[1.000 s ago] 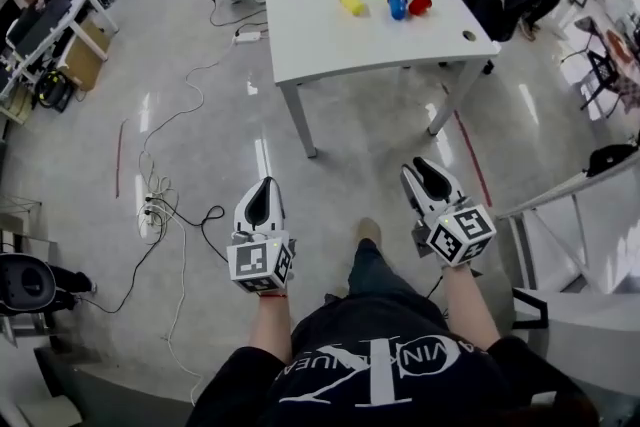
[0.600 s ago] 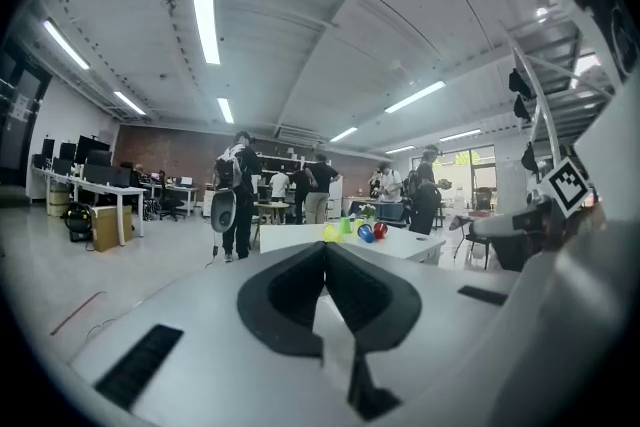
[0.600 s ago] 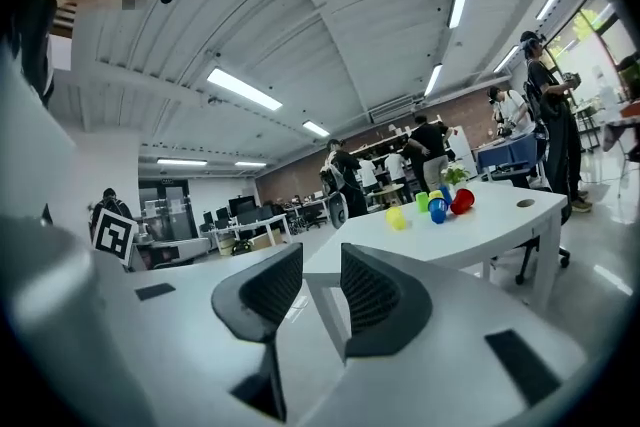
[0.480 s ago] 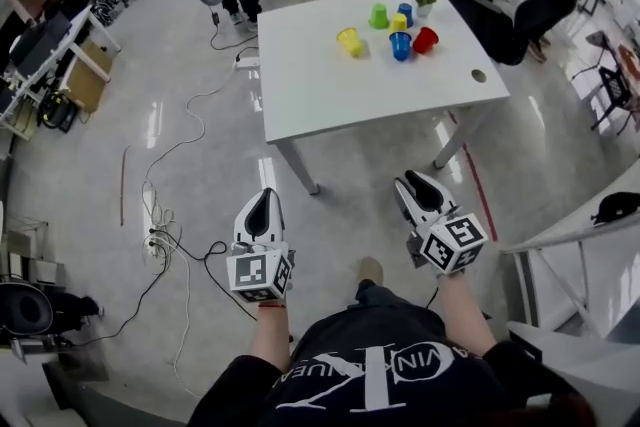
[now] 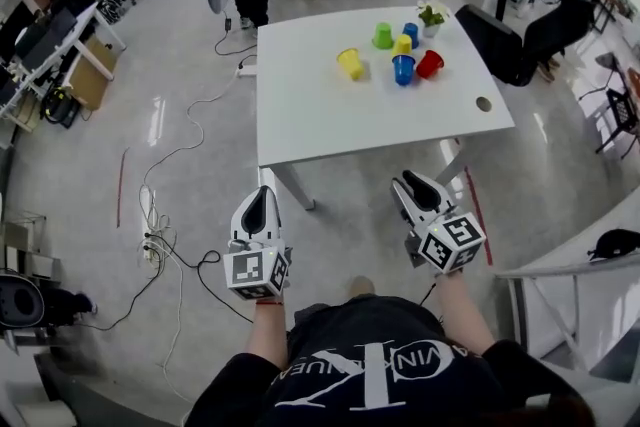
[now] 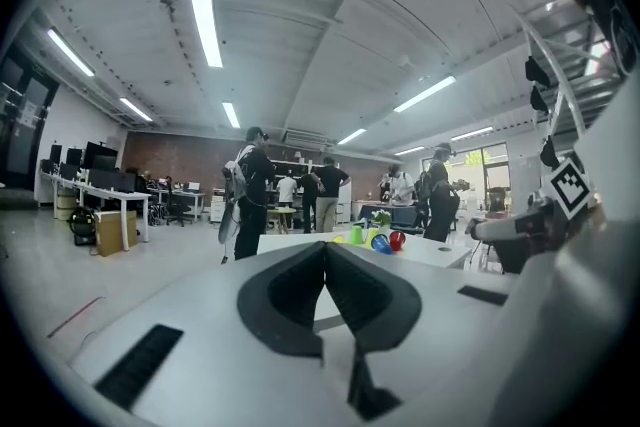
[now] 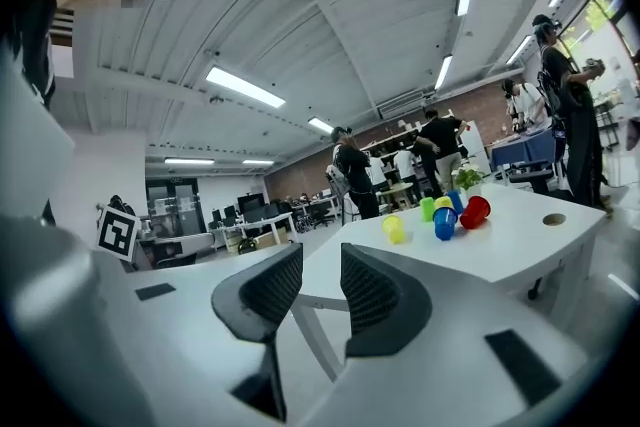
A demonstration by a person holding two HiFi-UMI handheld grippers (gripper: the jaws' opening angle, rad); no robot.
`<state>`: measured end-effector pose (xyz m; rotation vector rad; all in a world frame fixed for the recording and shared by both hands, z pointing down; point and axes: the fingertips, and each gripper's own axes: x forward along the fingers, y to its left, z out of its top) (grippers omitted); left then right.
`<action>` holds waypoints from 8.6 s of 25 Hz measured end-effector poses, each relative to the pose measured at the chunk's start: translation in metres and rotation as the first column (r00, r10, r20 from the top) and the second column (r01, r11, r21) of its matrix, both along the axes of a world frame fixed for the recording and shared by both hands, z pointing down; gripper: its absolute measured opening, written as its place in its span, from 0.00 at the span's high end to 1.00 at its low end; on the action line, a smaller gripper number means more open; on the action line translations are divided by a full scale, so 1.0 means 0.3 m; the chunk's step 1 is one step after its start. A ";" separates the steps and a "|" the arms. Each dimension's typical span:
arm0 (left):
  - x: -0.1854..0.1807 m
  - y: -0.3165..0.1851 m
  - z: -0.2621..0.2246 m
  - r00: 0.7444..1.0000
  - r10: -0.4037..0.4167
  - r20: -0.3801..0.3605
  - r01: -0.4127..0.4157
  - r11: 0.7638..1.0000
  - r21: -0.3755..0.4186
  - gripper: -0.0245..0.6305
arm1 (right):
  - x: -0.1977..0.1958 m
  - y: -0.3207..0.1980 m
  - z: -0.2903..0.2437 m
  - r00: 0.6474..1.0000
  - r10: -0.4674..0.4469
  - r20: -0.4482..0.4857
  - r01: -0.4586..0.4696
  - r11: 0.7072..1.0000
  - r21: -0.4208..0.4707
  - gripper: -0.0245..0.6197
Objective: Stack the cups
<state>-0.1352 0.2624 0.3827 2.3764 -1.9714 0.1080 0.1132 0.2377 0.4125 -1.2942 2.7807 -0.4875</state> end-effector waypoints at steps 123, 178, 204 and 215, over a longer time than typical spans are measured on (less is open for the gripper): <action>-0.255 -1.198 0.213 0.994 -0.029 -0.102 0.009 0.980 -0.199 0.96 | -0.419 -1.178 0.334 0.307 -0.480 -0.822 0.400 0.849 -0.346 0.61; -0.124 -1.219 0.220 0.995 0.049 -0.090 -0.070 0.967 -0.244 0.96 | 0.238 -1.275 0.470 0.844 0.218 -0.490 -0.433 0.816 -0.382 0.57; -0.225 -1.126 0.204 0.994 -0.064 -0.092 0.042 0.973 -0.229 0.96 | -0.350 -1.191 0.320 0.641 -0.568 -0.517 0.353 0.815 -0.459 0.59; -0.265 -1.055 0.224 0.989 -0.115 -0.094 0.087 0.962 -0.260 0.96 | -0.392 -1.223 0.342 0.667 -0.556 -0.495 0.363 0.824 -0.435 0.58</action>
